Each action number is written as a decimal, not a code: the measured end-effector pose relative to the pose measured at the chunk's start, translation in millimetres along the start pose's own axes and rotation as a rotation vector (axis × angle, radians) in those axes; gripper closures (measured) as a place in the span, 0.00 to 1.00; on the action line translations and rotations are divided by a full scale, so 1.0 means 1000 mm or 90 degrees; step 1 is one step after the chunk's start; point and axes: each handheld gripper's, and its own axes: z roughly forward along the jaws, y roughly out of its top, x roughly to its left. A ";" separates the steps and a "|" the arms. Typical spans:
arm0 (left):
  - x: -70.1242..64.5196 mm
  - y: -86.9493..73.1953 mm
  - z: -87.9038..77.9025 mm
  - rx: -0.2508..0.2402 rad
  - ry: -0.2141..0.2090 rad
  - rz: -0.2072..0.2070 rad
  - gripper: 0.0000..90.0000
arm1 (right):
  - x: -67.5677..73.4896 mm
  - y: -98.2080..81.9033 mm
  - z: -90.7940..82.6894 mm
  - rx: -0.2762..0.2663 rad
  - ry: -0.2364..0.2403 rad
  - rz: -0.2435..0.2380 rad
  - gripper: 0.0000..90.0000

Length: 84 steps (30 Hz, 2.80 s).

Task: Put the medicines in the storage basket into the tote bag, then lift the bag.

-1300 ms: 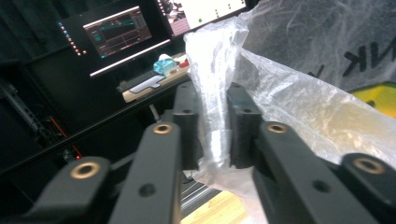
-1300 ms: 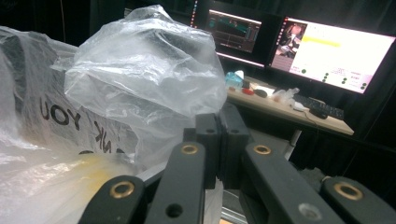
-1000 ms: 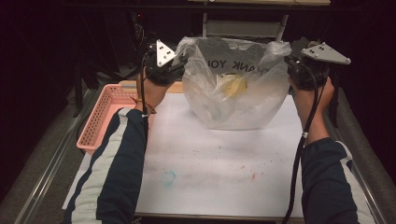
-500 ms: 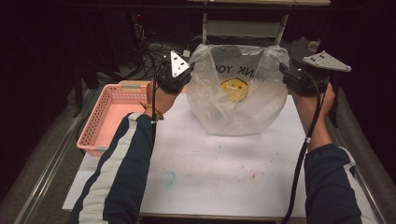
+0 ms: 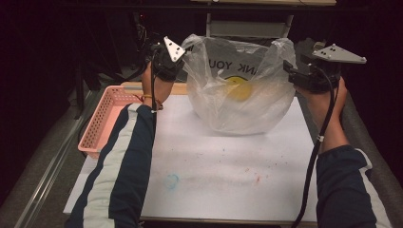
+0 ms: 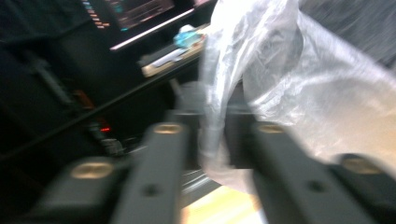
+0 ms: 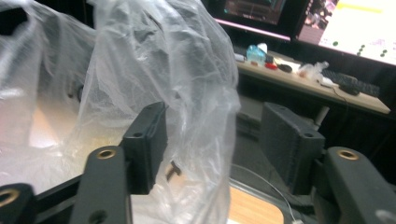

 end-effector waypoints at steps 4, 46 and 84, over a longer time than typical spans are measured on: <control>-0.007 -0.001 -0.010 -0.023 -0.046 -0.008 0.61 | 0.008 -0.004 -0.007 -0.006 0.013 -0.017 0.38; -0.010 -0.123 -0.133 -0.036 -0.128 0.022 0.23 | 0.052 -0.095 -0.055 -0.011 0.078 0.002 0.19; -0.017 -0.183 -0.179 0.042 -0.122 0.060 0.19 | 0.081 -0.135 -0.113 0.037 0.150 -0.061 0.18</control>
